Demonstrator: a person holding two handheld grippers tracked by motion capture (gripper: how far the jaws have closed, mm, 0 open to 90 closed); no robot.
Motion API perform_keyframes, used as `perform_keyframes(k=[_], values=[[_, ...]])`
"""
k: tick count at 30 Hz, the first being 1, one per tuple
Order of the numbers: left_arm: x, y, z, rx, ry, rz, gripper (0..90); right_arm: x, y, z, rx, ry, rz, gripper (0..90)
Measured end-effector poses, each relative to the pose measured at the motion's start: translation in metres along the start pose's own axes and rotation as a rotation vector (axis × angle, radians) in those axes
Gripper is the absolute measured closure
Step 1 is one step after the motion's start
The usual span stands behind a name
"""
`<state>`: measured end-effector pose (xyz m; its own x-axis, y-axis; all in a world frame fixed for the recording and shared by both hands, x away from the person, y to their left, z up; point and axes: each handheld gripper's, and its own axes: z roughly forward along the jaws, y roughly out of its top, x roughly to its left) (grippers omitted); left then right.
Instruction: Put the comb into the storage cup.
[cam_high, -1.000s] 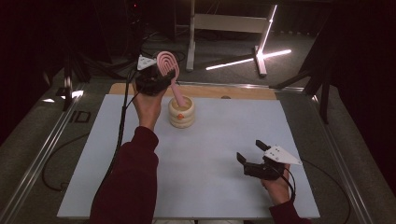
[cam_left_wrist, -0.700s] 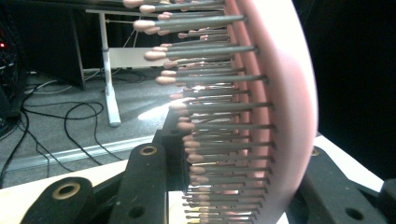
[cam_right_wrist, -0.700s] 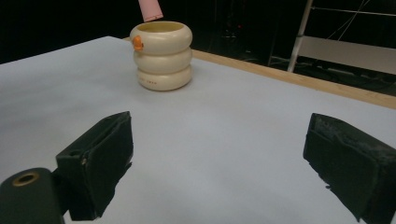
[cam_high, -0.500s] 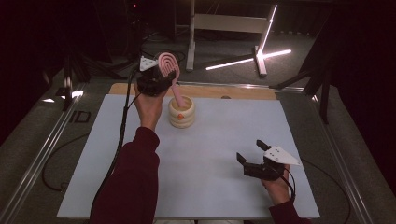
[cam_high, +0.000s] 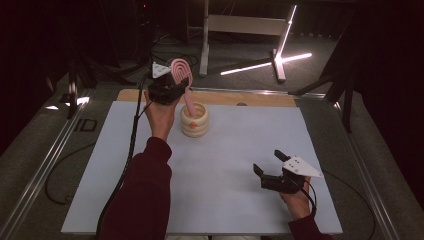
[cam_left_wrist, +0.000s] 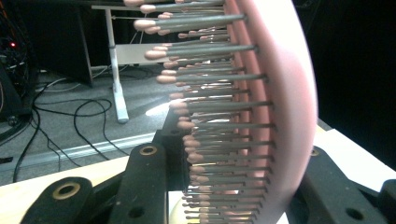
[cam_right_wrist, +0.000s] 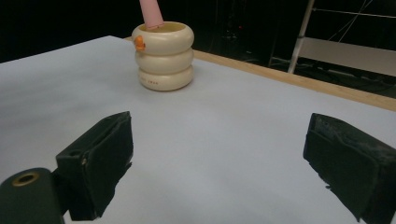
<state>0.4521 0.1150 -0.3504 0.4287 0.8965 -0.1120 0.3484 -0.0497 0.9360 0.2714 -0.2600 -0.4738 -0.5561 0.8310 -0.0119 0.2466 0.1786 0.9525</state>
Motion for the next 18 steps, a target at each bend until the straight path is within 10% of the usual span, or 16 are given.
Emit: perform_keyframes(k=[18], values=[[-0.0018,-0.0062,0.0062,0.009,0.018,0.015,63.5,0.0001,0.0008,-0.0010,-0.004,-0.001,0.001,8.6]])
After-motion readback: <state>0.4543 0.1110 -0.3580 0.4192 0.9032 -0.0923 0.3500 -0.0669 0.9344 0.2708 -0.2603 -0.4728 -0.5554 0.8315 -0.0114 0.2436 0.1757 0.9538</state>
